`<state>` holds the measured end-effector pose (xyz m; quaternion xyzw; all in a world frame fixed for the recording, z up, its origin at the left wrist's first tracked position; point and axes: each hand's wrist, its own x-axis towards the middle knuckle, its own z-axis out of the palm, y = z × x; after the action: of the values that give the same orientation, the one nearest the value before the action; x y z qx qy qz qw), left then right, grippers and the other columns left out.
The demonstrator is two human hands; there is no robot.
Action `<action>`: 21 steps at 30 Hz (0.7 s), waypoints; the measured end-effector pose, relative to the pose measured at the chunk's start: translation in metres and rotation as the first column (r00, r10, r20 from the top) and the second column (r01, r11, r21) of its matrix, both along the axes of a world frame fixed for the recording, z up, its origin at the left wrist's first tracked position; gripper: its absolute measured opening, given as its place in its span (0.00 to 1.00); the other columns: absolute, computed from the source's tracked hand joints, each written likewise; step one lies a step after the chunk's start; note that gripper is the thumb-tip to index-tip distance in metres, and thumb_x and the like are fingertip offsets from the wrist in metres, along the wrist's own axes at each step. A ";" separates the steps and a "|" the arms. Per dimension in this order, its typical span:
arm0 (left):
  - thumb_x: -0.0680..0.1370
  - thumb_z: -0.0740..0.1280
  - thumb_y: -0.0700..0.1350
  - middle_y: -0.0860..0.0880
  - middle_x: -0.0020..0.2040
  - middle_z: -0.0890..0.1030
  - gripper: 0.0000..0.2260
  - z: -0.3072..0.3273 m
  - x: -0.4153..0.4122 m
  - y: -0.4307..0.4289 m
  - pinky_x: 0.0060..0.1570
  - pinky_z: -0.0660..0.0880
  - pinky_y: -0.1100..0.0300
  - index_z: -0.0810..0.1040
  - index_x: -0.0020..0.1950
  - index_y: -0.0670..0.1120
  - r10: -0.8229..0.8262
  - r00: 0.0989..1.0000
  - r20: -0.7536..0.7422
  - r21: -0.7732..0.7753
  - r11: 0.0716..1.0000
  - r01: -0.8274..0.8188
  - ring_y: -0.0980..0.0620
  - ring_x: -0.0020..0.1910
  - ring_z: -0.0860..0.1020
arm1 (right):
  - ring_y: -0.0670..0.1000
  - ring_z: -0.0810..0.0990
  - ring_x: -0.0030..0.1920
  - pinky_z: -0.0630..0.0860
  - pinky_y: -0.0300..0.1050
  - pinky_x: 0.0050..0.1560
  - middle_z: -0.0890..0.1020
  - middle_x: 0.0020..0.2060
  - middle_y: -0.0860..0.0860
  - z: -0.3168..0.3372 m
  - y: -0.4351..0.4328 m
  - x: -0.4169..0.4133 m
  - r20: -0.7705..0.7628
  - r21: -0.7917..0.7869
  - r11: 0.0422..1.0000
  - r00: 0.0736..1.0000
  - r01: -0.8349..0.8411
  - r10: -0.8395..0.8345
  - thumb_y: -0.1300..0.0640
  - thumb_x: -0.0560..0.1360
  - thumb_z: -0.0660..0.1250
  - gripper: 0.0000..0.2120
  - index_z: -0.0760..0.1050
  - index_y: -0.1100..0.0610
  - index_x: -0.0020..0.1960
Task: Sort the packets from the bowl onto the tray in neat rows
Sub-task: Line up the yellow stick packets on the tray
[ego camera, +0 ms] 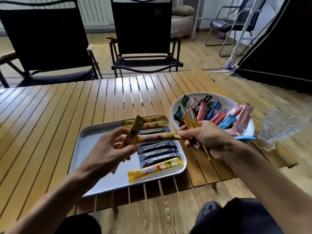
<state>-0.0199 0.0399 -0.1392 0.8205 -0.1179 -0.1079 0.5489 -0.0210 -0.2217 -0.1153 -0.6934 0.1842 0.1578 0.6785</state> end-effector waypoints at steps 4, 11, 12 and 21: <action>0.68 0.68 0.59 0.57 0.47 0.80 0.18 -0.004 -0.002 0.003 0.40 0.77 0.65 0.76 0.55 0.55 -0.078 0.969 0.232 0.210 0.977 0.028 0.61 0.43 0.80 | 0.47 0.79 0.27 0.71 0.34 0.22 0.82 0.35 0.56 -0.001 -0.002 -0.003 -0.016 -0.004 0.999 0.999 -0.047 0.047 0.65 0.76 0.68 0.07 0.78 0.65 0.53; 0.70 0.72 0.55 0.58 0.41 0.78 0.09 -0.006 -0.002 0.012 0.38 0.72 0.66 0.76 0.46 0.56 -0.173 0.955 0.242 0.312 0.946 0.092 0.62 0.43 0.77 | 0.49 0.80 0.28 0.72 0.34 0.22 0.81 0.32 0.57 0.001 -0.006 -0.006 -0.028 -0.021 0.987 0.987 -0.157 0.156 0.68 0.77 0.65 0.06 0.77 0.68 0.52; 0.69 0.73 0.56 0.57 0.42 0.78 0.11 -0.007 -0.003 0.014 0.38 0.72 0.64 0.76 0.47 0.55 -0.202 0.957 0.210 0.334 0.934 0.124 0.61 0.43 0.76 | 0.49 0.80 0.28 0.72 0.34 0.22 0.81 0.32 0.57 0.001 -0.006 -0.007 -0.028 -0.050 0.979 0.980 -0.196 0.195 0.69 0.77 0.64 0.06 0.77 0.68 0.52; 0.71 0.72 0.55 0.56 0.51 0.75 0.12 -0.021 -0.010 0.015 0.47 0.73 0.64 0.74 0.51 0.56 -0.352 0.936 0.014 0.485 0.821 0.301 0.59 0.49 0.74 | 0.49 0.80 0.28 0.74 0.36 0.27 0.83 0.34 0.55 -0.010 0.003 -0.015 -0.091 -0.417 0.787 0.883 -0.454 0.461 0.64 0.73 0.72 0.04 0.81 0.62 0.48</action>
<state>-0.0300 0.0549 -0.1600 0.9018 -0.2546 -0.1836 0.2970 -0.0355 -0.2187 -0.1257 -0.8496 0.0353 0.2677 0.4530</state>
